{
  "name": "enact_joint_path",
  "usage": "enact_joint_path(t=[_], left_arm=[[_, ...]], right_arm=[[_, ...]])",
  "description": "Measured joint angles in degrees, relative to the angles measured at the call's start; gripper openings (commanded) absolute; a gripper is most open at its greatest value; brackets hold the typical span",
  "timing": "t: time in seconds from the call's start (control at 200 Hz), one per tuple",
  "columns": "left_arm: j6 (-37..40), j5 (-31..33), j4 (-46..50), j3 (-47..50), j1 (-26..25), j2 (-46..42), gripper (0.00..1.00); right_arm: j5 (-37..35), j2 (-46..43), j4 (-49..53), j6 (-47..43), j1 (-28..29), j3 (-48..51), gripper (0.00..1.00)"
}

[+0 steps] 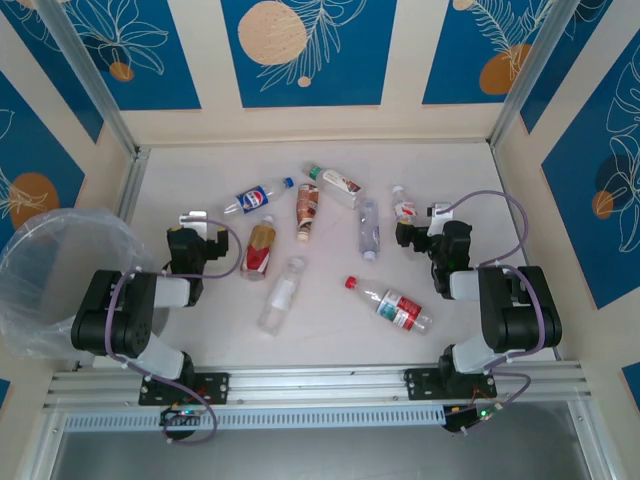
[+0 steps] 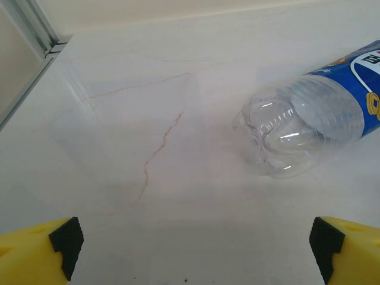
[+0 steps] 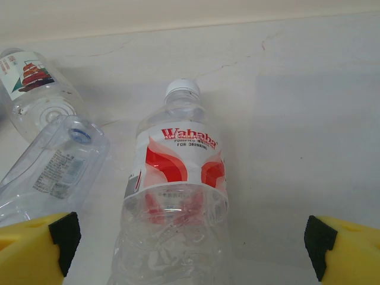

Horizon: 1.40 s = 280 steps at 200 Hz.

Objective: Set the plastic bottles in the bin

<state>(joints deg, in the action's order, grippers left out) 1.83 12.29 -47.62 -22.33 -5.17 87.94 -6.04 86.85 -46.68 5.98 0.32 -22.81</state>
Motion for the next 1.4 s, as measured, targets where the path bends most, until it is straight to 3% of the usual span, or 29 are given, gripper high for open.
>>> enact_joint_path(t=[1.21, 1.4], left_arm=[[0.09, -0.59, 0.13, 0.00, 0.00, -0.02, 0.99], [0.17, -0.87, 9.40, -3.32, -0.13, -4.07, 0.99]], right_arm=[[0.02, 0.00, 0.02, -0.02, 0.00, 0.00, 0.99], [0.44, -2.80, 6.25, -0.22, 0.11, -1.22, 0.99]])
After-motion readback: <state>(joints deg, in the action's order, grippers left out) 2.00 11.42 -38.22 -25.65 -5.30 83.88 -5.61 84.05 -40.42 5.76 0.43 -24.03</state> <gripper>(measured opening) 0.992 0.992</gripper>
